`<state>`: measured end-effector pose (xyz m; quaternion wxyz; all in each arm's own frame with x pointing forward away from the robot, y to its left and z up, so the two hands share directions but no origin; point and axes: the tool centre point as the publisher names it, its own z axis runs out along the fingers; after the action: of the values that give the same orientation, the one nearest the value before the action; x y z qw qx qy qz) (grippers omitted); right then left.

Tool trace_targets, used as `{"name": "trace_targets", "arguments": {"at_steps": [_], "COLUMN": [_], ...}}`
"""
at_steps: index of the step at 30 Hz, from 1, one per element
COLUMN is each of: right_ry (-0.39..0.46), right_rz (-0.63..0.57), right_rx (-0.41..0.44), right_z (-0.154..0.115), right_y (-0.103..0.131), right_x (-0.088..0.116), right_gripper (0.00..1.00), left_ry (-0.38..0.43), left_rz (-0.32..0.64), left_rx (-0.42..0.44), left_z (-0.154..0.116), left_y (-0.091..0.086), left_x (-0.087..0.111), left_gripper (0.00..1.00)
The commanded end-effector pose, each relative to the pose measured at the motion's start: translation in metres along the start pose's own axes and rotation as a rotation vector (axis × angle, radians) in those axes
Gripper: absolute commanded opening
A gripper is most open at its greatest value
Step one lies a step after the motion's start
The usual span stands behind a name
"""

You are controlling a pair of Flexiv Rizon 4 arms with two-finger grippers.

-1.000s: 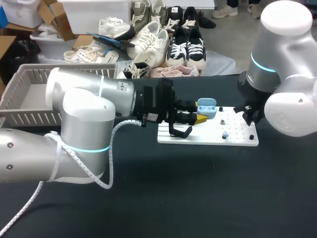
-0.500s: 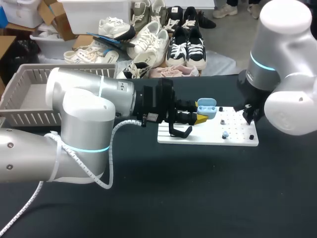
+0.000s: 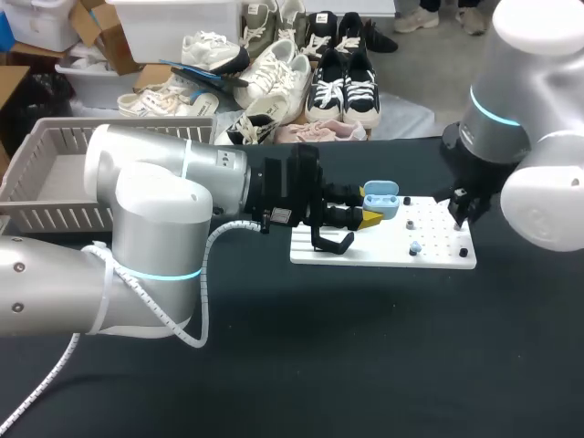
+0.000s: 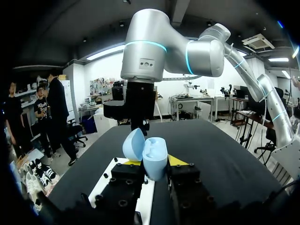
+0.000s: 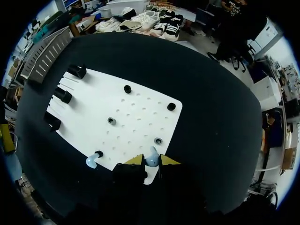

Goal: Pick up each earbud case from the left stands, insert the matching earbuds, close the lid, and place the case in the box.

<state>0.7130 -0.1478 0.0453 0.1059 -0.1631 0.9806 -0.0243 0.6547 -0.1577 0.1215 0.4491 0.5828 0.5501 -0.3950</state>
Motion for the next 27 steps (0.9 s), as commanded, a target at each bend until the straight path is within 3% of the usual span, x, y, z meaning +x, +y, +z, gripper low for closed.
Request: {"name": "trace_targets", "arguments": {"at_steps": [1,24,27], "right_ry": [-0.025,-0.025,-0.009], "right_rz": [0.003,0.003,0.044], "right_rx": [0.004,0.004,0.016], "right_z": [-0.0043,-0.0043,-0.0059], "right_y": [-0.0005,-0.0005,-0.0042], "right_x": [0.0090,0.0090,0.0099], "right_gripper": [0.00,0.00,0.00], "left_ry": [-0.003,-0.003,-0.003], "left_rz": [0.001,0.001,0.001], "left_rx": [-0.005,-0.005,-0.005], "left_z": [-0.0004,-0.0004,-0.0004], "left_y": [-0.0015,-0.0015,-0.0015], "left_x": [0.0007,0.0007,0.0007], "left_gripper": [0.00,0.00,0.00]}}
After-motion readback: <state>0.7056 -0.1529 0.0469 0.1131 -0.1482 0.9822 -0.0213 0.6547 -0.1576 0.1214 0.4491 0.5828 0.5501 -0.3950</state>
